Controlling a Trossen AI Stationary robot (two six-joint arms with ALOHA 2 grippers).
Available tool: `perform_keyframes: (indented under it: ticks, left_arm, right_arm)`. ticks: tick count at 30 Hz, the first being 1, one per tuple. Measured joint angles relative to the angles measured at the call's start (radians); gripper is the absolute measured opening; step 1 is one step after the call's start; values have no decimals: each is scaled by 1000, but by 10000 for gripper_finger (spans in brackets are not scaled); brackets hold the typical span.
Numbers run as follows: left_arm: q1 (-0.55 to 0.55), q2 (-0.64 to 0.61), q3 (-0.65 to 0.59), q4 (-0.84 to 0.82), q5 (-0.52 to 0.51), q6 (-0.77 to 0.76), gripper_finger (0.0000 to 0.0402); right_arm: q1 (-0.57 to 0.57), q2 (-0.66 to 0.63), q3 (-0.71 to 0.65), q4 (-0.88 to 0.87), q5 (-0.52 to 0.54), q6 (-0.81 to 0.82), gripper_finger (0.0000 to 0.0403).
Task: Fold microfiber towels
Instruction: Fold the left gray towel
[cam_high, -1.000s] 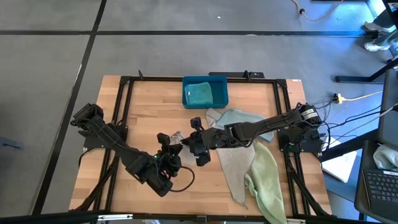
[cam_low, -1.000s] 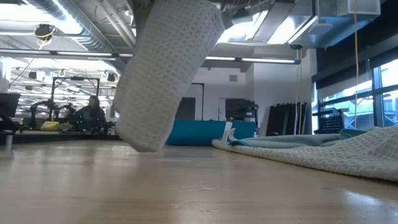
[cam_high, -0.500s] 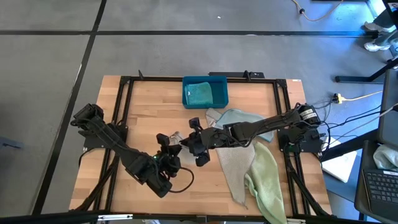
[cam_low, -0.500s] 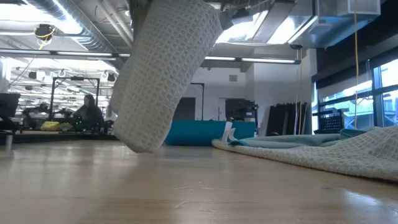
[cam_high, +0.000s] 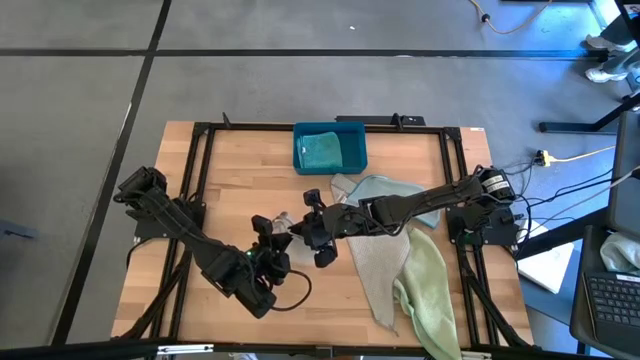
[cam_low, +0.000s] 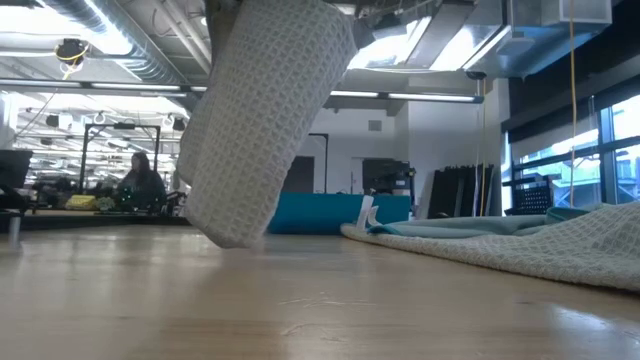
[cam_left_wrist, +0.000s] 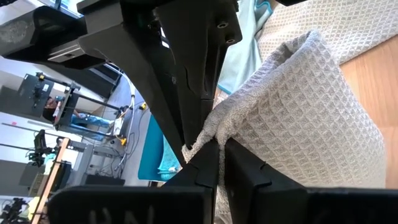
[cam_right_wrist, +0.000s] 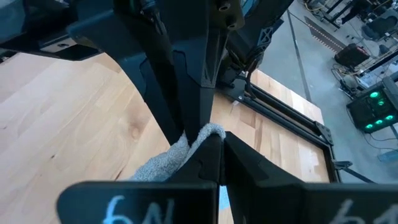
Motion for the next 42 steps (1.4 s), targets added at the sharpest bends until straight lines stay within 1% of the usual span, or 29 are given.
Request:
perform_keyframes:
  ticks: [8,18,25,28,33,37,42]
  left_arm:
    - [0,0,0,0,0,19,24]
    - [0,-2,0,-1,1,28,4]
    - [0,-2,0,0,3,26,12]
    - [5,-2,0,13,20,22,13]
    - [5,-2,0,21,36,21,10]
    - [5,-3,0,21,40,21,12]
    - [5,-4,1,46,92,17,14]
  right_arm:
    - [0,1,0,4,-16,2,14]
    - [0,2,-1,6,-21,4,14]
    - [0,2,-1,6,-22,5,14]
    - [0,3,-2,2,-28,5,14]
    - [0,3,-2,0,-72,28,14]
    - [0,3,-2,0,-76,53,14]
    - [1,5,-2,-12,-93,92,14]
